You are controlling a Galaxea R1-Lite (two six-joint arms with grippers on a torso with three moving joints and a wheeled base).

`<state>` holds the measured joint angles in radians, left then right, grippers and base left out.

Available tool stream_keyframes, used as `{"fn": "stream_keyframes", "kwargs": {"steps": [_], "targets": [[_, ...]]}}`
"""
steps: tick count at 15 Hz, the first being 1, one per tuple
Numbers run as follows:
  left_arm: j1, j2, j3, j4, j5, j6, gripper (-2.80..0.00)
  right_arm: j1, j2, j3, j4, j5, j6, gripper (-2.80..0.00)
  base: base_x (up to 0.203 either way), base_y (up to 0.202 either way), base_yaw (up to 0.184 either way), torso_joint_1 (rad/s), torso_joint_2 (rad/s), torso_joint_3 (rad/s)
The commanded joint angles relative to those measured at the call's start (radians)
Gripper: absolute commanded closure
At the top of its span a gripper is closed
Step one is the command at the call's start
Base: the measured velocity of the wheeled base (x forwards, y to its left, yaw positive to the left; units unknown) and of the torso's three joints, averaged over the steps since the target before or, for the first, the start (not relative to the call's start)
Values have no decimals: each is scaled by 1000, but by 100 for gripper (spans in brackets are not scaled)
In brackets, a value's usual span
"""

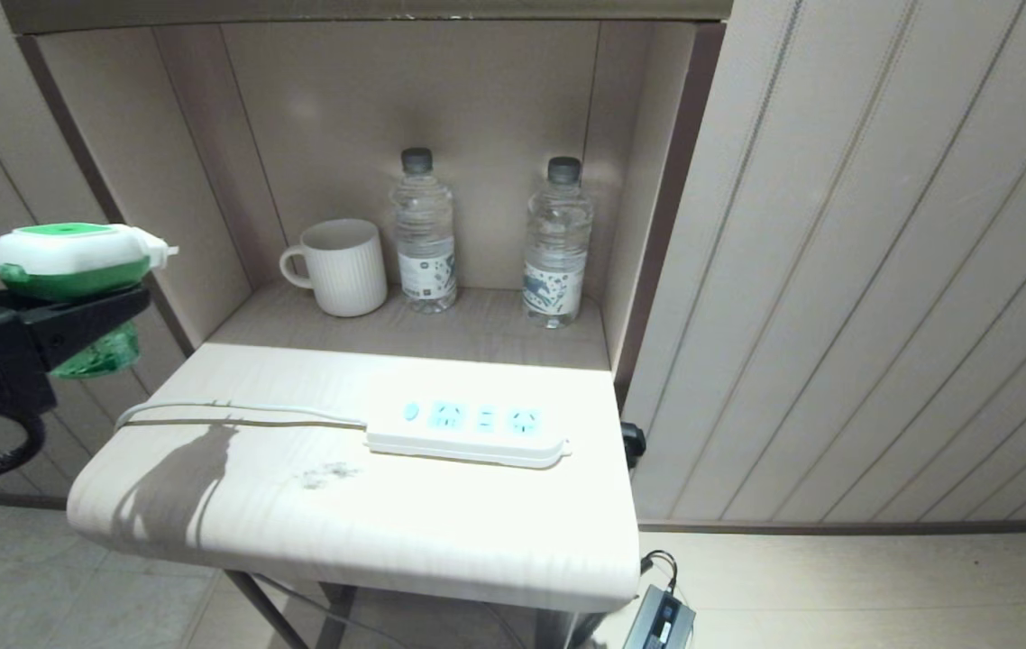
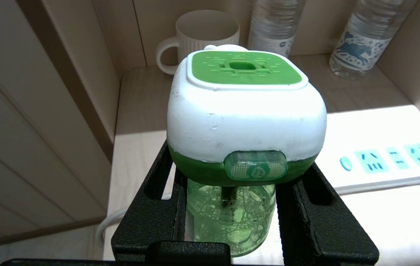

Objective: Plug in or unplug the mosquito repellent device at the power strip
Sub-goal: Place the mosquito repellent liquid on the table

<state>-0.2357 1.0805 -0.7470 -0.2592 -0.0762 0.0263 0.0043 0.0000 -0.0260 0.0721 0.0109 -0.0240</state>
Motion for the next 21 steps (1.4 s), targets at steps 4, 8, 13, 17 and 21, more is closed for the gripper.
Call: {"fn": "stream_keyframes", "kwargs": {"steps": [4, 8, 13, 17, 21], "targets": [[-5, 275, 123, -423, 26, 0, 0, 0, 0, 0, 0, 0, -1, 0, 0, 0, 0, 0, 0, 0], [-32, 429, 152, -589, 36, -4, 0, 0, 0, 0, 0, 0, -1, 0, 0, 0, 0, 0, 0, 0], [-50, 535, 157, -658, 69, -37, 0, 0, 0, 0, 0, 0, -1, 0, 0, 0, 0, 0, 0, 0], [-76, 592, 143, -663, 111, -49, 0, 0, 0, 0, 0, 0, -1, 0, 0, 0, 0, 0, 0, 0], [-79, 619, 133, -663, 113, -57, 0, 0, 0, 0, 0, 0, -1, 0, 0, 0, 0, 0, 0, 0]]}}
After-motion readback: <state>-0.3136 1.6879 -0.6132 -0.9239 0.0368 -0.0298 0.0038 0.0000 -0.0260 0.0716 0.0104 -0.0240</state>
